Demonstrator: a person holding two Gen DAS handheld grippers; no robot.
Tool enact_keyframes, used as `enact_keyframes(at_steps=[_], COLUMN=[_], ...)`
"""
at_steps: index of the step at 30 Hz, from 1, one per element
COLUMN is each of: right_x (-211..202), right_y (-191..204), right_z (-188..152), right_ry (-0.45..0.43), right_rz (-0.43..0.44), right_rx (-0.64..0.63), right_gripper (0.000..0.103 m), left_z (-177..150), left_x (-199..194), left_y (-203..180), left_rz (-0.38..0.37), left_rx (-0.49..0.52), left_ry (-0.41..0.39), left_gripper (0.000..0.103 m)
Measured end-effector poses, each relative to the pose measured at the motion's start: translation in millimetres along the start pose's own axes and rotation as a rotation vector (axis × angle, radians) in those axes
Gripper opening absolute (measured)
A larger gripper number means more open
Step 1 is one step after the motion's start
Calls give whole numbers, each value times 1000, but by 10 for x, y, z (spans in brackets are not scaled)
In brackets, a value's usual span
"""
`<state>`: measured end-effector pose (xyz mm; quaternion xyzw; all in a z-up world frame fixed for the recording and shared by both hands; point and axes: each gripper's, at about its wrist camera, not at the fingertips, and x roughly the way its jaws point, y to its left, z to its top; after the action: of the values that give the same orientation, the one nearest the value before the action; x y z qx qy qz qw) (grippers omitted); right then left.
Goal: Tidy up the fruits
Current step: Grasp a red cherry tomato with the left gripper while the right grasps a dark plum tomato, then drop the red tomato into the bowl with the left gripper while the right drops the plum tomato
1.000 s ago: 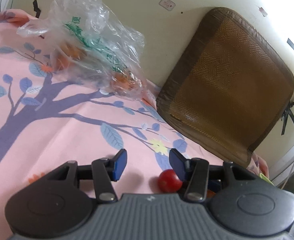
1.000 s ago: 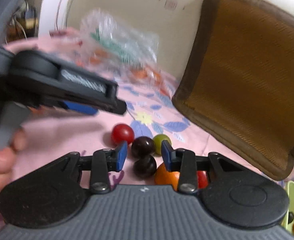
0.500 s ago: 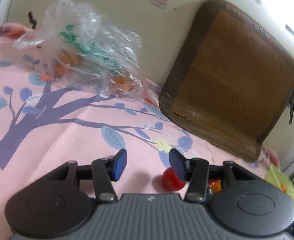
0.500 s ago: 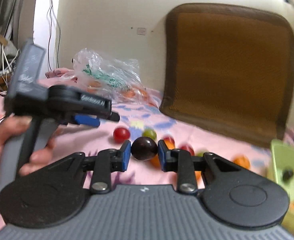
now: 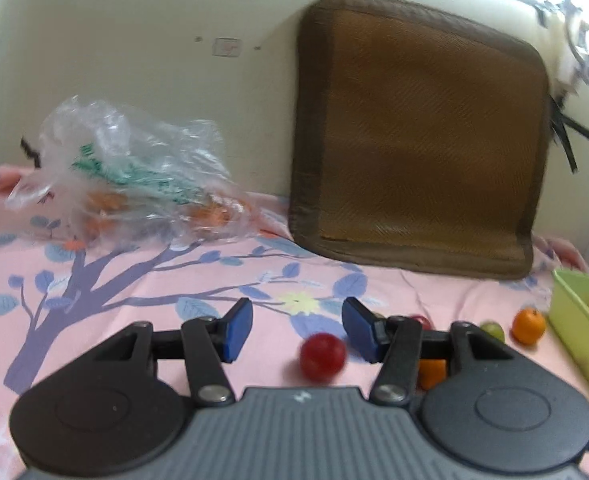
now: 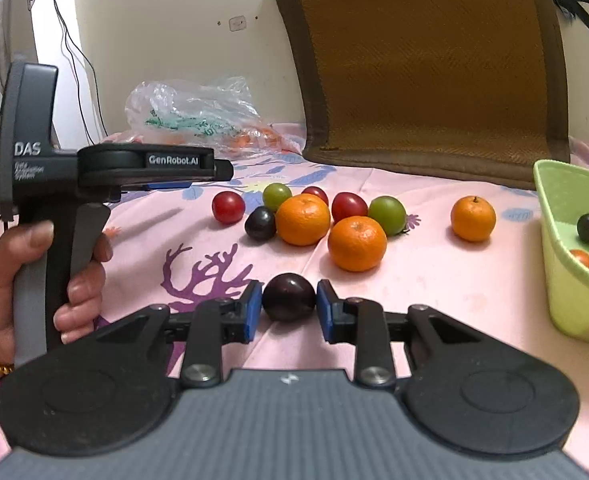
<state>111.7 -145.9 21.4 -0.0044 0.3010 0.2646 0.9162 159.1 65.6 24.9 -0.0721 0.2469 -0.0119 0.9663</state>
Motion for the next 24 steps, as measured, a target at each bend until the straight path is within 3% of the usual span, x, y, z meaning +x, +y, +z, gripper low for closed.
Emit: enact_keyframes(at_steps=[4,7,9,11,14,20,24], right_x=[-4,-25,-29,-29,-22,-33,-23], right_y=[-15,-56,-63,-63,-68,-62,-57], right_z=[-9,-7,-7,-7,-4,-3,5], right_ry=[-3,-2,-1,-1,5,2,11], right_rz=[6,13,17,20,21,18,18], right_rx=[1,10,8,10,18,16,22], right_gripper=[32,33,33,33,32,32,33], left_z=[2,16,20,14,2,-38,-81], left_x=[67,165,216,215,187,-50,-182], left_y=[-53,-3,24,25,7,-21,-61], left_rz=[-5,-44,-59,-67,-57,-93,-149], left_rx=[38,19,6,6,18,41,21], left_ry=[48,129,163,161,144,35,32], left_gripper=[50,45,36,30,29,29,29])
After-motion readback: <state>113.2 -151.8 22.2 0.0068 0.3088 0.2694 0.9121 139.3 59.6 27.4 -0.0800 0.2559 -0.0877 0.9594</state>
